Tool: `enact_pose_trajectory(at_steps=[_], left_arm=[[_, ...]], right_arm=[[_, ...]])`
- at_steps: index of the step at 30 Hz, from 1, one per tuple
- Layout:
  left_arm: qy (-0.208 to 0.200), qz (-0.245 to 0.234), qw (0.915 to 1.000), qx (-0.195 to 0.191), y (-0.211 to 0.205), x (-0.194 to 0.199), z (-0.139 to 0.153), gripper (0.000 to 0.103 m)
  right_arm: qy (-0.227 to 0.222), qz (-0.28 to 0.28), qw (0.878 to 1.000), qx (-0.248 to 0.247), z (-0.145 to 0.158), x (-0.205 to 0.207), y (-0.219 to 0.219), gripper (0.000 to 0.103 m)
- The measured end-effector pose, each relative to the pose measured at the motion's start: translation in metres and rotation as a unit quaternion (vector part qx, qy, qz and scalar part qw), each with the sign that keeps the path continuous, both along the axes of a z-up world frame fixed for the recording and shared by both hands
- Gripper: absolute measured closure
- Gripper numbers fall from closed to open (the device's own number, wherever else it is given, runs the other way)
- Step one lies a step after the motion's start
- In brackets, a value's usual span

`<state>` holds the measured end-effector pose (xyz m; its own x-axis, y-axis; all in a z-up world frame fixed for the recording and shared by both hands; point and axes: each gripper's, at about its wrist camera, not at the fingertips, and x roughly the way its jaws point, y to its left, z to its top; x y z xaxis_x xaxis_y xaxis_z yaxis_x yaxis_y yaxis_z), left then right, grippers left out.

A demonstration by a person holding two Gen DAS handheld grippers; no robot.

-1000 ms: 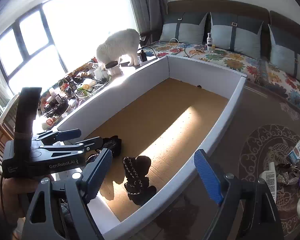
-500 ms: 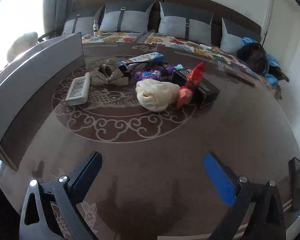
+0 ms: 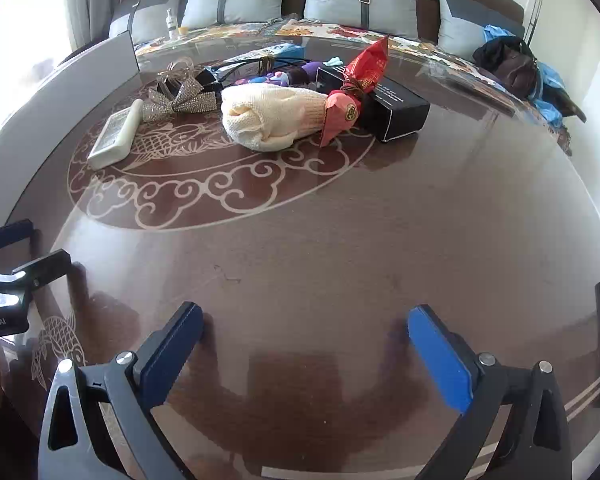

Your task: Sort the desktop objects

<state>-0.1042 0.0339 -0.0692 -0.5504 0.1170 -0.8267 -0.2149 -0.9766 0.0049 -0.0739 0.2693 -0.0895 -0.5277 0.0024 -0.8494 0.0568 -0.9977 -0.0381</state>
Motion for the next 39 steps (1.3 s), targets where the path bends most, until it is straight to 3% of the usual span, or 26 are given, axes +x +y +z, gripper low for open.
enact_pose_trajectory(at_steps=[6, 11, 39], left_arm=[[0.009, 0.008, 0.9999, 0.002, 0.008, -0.029, -0.002, 0.000], [0.013, 0.004, 0.9999, 0.005, 0.012, -0.047, -0.002, 0.000], [0.012, 0.005, 0.9999, 0.005, 0.012, -0.049, -0.002, 0.000]], right_arm=[[0.032, -0.025, 0.999, -0.015, -0.002, -0.010, 0.011, 0.000], [0.033, -0.027, 0.999, -0.014, -0.001, -0.011, 0.010, 0.000], [0.034, -0.028, 0.999, -0.014, -0.002, -0.014, 0.009, 0.000]])
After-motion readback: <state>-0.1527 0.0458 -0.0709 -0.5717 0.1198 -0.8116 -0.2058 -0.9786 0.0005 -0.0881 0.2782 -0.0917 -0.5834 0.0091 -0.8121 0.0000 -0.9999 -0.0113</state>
